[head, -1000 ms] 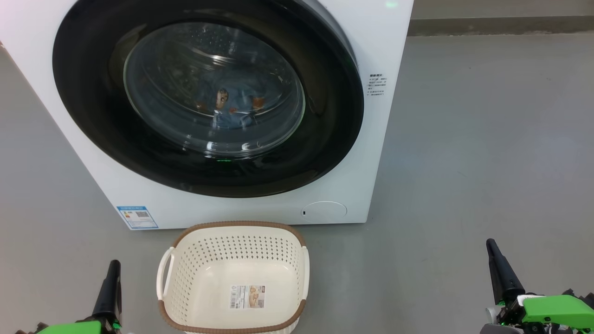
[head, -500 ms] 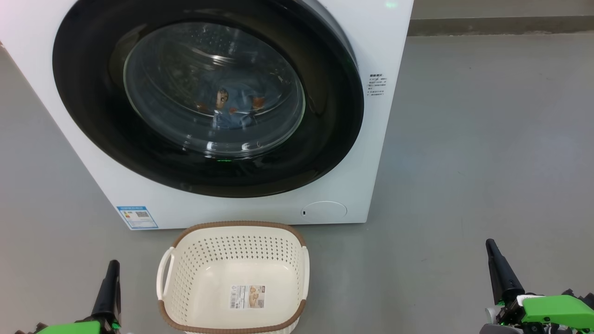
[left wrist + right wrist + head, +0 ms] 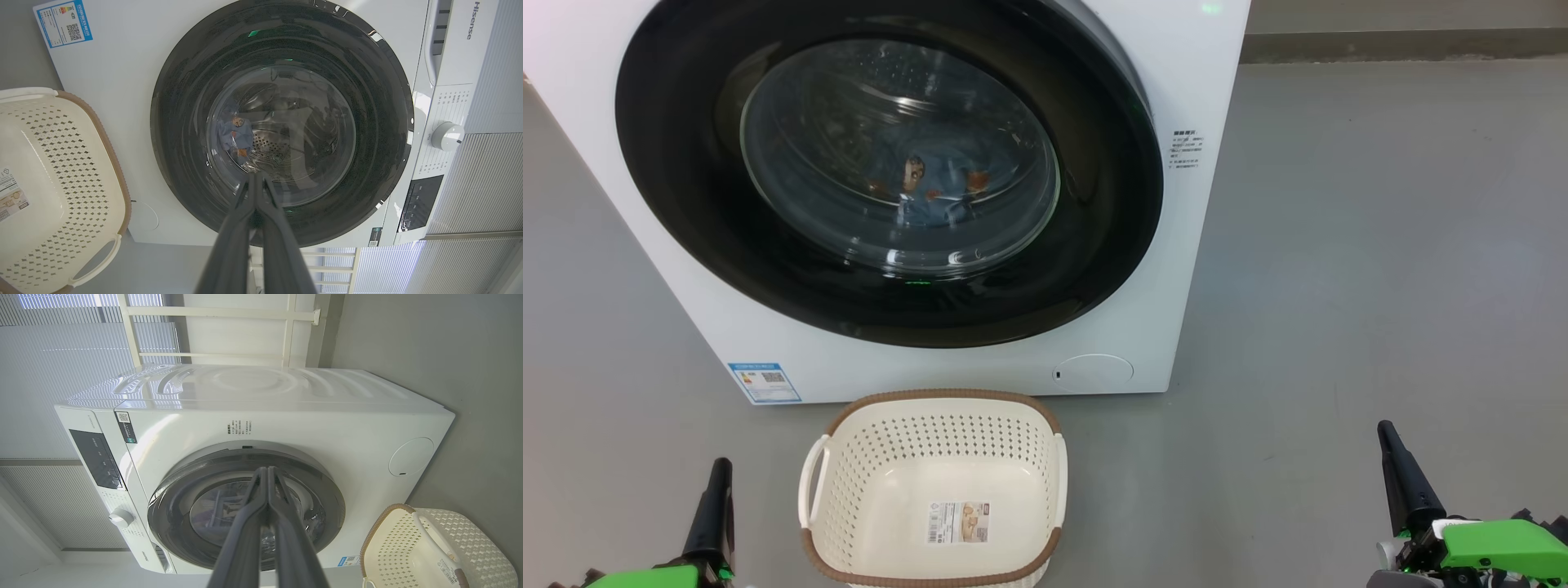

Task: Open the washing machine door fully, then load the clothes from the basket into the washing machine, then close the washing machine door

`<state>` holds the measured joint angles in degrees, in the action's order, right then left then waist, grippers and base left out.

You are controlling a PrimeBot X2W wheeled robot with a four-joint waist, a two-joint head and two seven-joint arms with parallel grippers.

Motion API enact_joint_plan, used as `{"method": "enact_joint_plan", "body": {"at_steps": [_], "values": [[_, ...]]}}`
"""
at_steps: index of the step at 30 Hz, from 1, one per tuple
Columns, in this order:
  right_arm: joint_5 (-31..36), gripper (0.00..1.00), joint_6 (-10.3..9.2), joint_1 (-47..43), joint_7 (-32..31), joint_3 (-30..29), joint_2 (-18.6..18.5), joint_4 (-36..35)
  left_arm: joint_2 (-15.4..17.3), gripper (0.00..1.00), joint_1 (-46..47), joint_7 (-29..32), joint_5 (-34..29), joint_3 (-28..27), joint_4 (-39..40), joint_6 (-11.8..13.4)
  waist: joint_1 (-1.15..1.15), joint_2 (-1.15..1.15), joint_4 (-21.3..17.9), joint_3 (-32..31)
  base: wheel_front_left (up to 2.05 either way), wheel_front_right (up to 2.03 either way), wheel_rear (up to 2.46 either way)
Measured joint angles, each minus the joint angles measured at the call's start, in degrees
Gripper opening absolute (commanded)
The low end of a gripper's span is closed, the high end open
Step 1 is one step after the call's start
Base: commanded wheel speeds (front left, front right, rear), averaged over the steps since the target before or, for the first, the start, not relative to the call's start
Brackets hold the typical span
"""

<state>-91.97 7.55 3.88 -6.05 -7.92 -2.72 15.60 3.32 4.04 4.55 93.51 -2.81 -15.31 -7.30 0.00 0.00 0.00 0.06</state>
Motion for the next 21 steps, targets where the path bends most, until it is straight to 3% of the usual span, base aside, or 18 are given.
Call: {"method": "enact_joint_plan", "body": {"at_steps": [21], "values": [[0.00,0.00,0.00,0.00,0.00,0.00,0.01,0.00,-0.13,0.00,0.00,0.43,-0.04,-0.30,0.00,0.00,0.00,0.00,0.00,0.00,0.00,0.00,0.00]]}}
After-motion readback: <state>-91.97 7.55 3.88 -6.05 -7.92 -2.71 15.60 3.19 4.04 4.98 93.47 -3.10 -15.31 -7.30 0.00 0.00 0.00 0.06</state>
